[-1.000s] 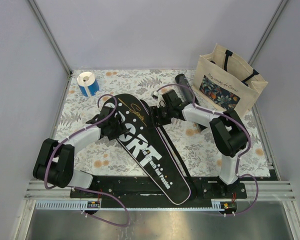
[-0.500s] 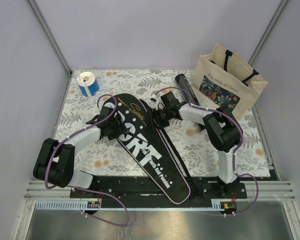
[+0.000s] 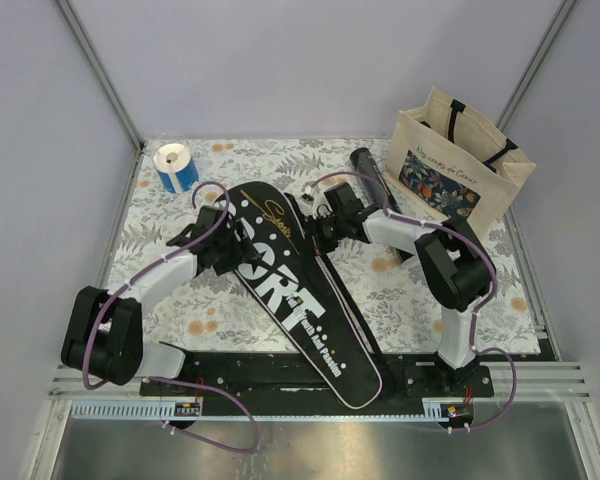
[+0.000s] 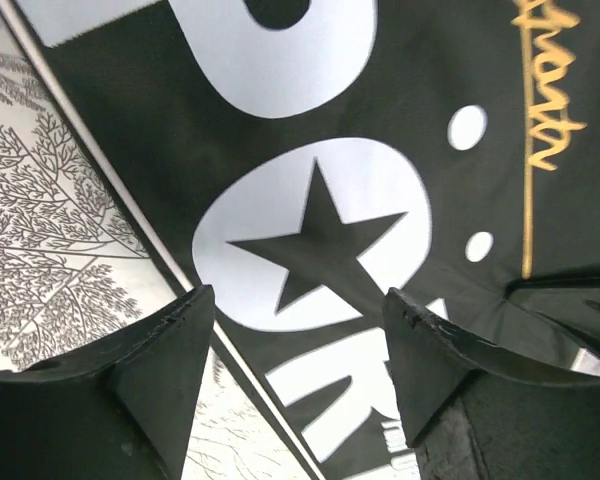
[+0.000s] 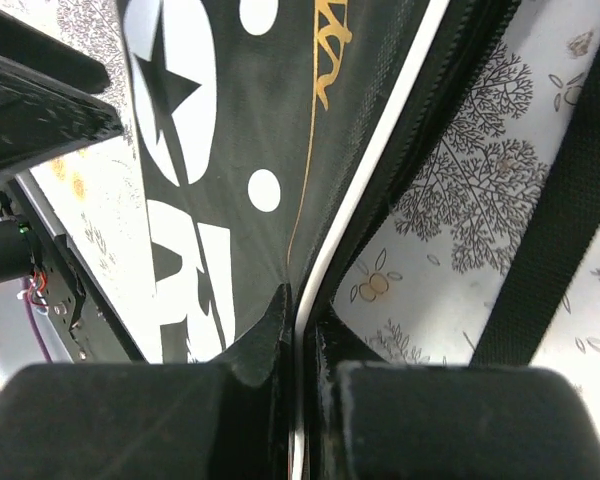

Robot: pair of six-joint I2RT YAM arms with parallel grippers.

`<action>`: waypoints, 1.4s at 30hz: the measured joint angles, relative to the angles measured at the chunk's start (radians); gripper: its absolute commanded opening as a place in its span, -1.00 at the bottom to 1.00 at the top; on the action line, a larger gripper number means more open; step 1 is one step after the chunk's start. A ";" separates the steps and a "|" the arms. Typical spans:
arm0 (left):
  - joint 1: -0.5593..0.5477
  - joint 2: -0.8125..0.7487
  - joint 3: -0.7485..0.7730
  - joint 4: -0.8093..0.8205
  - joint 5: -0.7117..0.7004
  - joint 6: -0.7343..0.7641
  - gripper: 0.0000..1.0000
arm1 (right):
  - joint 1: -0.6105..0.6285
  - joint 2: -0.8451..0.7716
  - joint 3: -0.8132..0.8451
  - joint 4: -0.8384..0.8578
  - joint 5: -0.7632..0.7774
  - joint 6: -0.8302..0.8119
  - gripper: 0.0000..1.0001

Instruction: Pack up the badminton gear

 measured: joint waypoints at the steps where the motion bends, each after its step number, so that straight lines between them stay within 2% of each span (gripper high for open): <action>1: 0.000 -0.017 0.015 -0.019 0.000 0.001 0.47 | 0.002 -0.022 -0.003 -0.011 0.015 -0.010 -1.00; 4: 0.000 -0.078 0.116 -0.110 -0.007 0.009 0.50 | 0.005 -0.104 -0.010 -0.051 0.068 -0.046 -1.00; 7: 0.000 -0.126 0.283 -0.202 -0.031 0.030 0.57 | 0.007 -0.211 -0.010 -0.088 0.150 -0.093 -1.00; 11: 0.000 -0.174 0.454 -0.258 -0.072 0.054 0.63 | 0.008 -0.340 -0.017 -0.105 0.265 -0.157 -1.00; 16: 0.003 -0.214 0.523 -0.314 -0.106 0.062 0.64 | 0.021 -0.467 -0.021 -0.111 0.406 -0.288 -1.00; 18: 0.006 -0.214 0.538 -0.330 -0.123 0.070 0.73 | 0.037 -0.496 -0.021 -0.113 0.453 -0.343 -1.00; 24: 0.024 -0.217 0.550 -0.374 -0.198 0.071 0.79 | 0.096 -0.500 0.046 -0.200 0.555 -0.476 -1.00; 28: 0.076 -0.241 0.553 -0.400 -0.232 0.036 0.79 | 0.133 -0.484 0.134 -0.264 0.631 -0.577 -1.00; 32: 0.109 -0.248 0.618 -0.446 -0.261 0.008 0.79 | 0.178 -0.479 0.171 -0.262 0.712 -0.660 -1.00; 37: 0.158 -0.246 0.715 -0.522 -0.289 -0.065 0.79 | 0.262 -0.475 0.117 -0.216 0.822 -0.727 -1.00; 42: 0.243 -0.264 0.678 -0.592 -0.304 -0.160 0.80 | 0.393 -0.435 -0.016 -0.138 0.935 -0.730 -1.00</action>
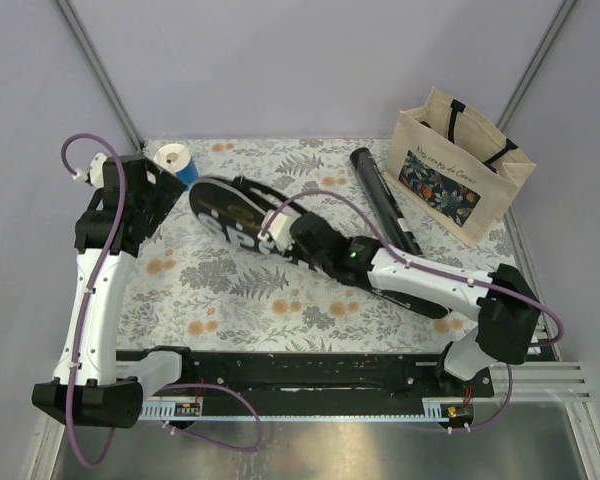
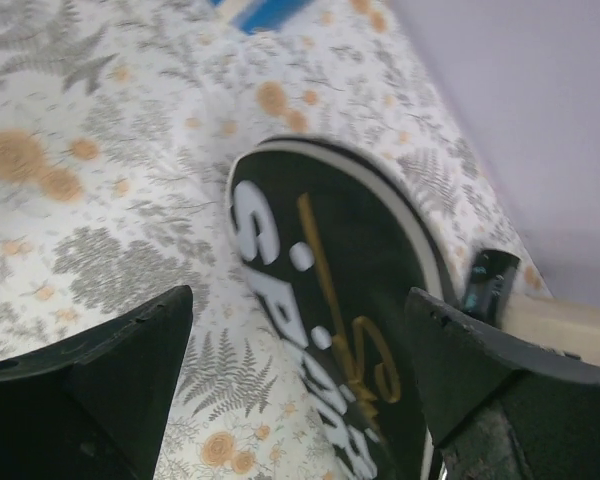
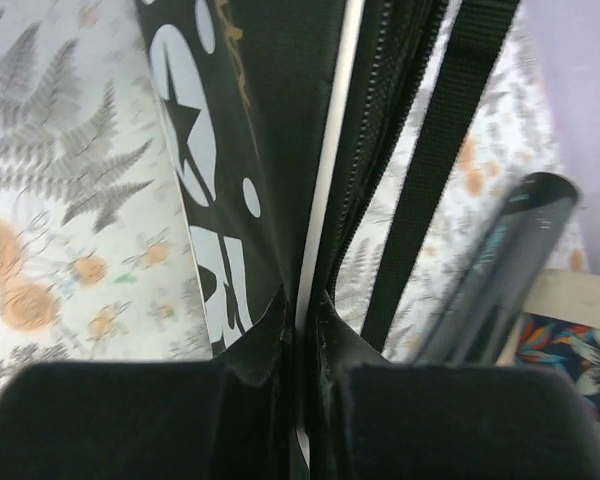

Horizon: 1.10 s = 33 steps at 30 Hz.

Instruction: Pack up the badminton gear

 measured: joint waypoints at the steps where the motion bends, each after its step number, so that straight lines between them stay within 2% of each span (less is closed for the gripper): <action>1: 0.019 -0.010 -0.021 -0.012 0.001 -0.014 0.80 | 0.025 0.014 -0.026 0.011 0.013 0.008 -1.00; 7: 0.156 -0.037 -0.150 -0.047 0.045 -0.045 0.80 | 0.136 0.070 -0.129 0.124 0.105 0.037 -1.00; 12: 0.203 -0.061 -0.280 -0.034 0.117 -0.045 0.80 | 0.180 0.077 -0.176 0.208 0.130 0.062 -1.00; 18: 0.217 -0.071 -0.316 -0.020 0.180 -0.039 0.80 | 0.216 0.058 -0.232 0.262 0.113 0.074 -1.00; 33: 0.220 -0.140 -0.336 0.027 0.273 -0.021 0.83 | 0.222 0.042 -0.257 0.281 0.061 0.103 -1.00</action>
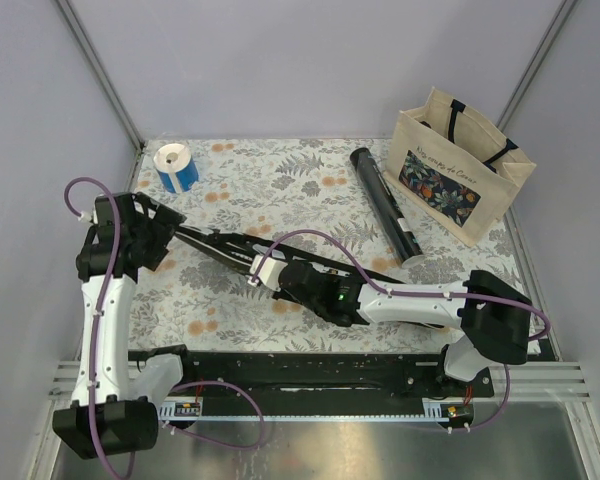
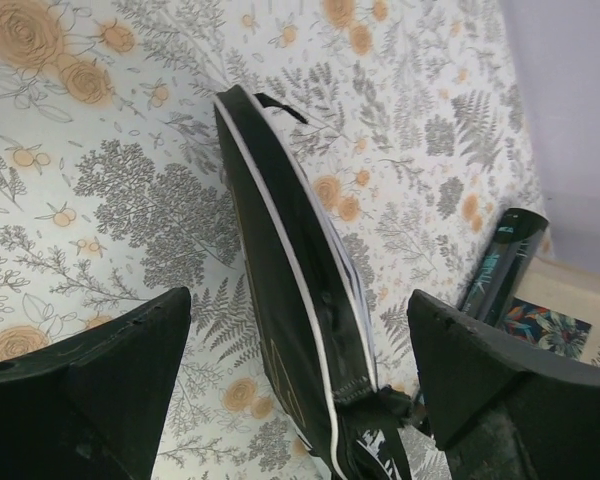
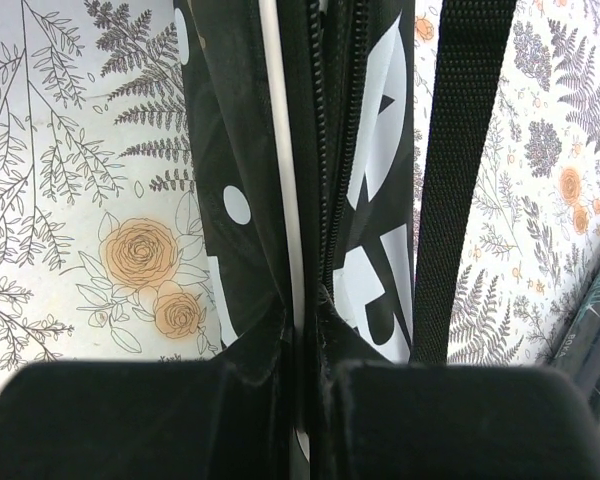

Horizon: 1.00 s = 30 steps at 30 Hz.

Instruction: Pack up the badminton gear

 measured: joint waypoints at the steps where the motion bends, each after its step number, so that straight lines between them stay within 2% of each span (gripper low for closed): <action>1: 0.000 -0.017 0.000 0.003 0.002 0.000 0.82 | 0.000 0.000 0.000 0.000 0.000 0.003 -1.00; 8: 0.000 -0.069 -0.048 0.031 0.015 0.000 0.74 | 0.000 0.000 0.000 -0.001 -0.003 0.017 -1.00; 15: 0.000 0.010 -0.106 0.056 0.047 0.000 0.42 | 0.002 0.000 -0.005 0.002 -0.013 0.019 -0.94; 19: 0.000 0.009 -0.117 0.084 0.062 -0.003 0.02 | 0.003 0.000 -0.013 0.009 -0.035 0.022 -0.70; 24: 0.002 0.009 -0.148 0.088 0.071 -0.022 -0.76 | 0.003 0.000 -0.016 0.017 -0.064 0.063 -0.14; 25: 0.005 0.009 -0.155 0.089 0.072 -0.029 -0.91 | 0.003 0.000 -0.014 0.019 -0.071 0.079 -0.10; 26: 0.006 0.009 -0.163 0.090 0.072 -0.041 -1.00 | 0.004 0.000 -0.010 0.019 -0.077 0.098 -0.07; 30: 0.008 0.007 -0.177 0.095 0.085 -0.066 -1.00 | 0.005 0.010 0.033 0.021 -0.103 0.173 0.07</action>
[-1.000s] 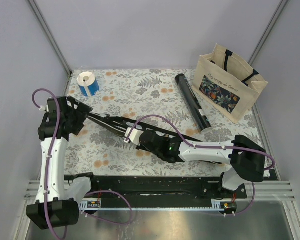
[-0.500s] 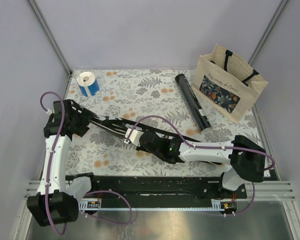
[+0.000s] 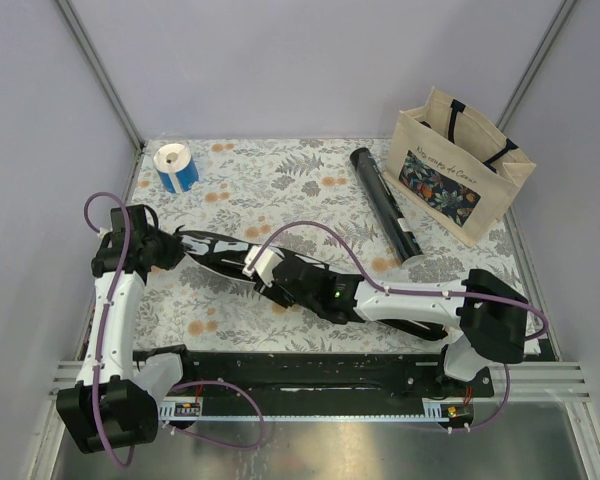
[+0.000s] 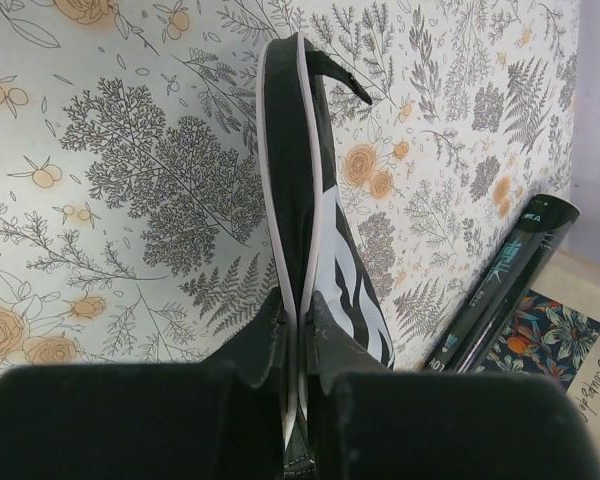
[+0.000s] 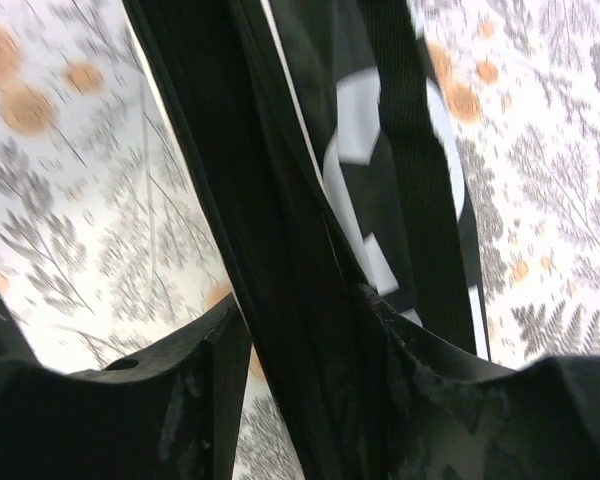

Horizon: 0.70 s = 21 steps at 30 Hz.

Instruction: Pack up the badminton gear

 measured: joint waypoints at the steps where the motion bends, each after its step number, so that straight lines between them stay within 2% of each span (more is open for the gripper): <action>1: 0.000 0.000 0.000 0.002 0.004 -0.005 -1.00 | 0.000 0.007 0.026 0.008 -0.013 0.026 0.14; 5: 0.000 0.000 -0.003 0.008 0.008 -0.011 -1.00 | 0.000 0.024 0.084 0.039 -0.040 0.073 0.27; 13: 0.000 -0.014 -0.031 0.024 0.018 -0.023 -1.00 | 0.000 0.120 0.235 0.068 -0.048 0.101 0.22; 17: 0.000 -0.020 -0.043 0.034 0.022 -0.028 -1.00 | 0.000 0.162 0.296 0.066 -0.048 0.101 0.29; 21: 0.000 -0.022 -0.051 0.034 0.027 -0.028 -1.00 | 0.000 0.179 0.352 0.063 0.003 0.092 0.26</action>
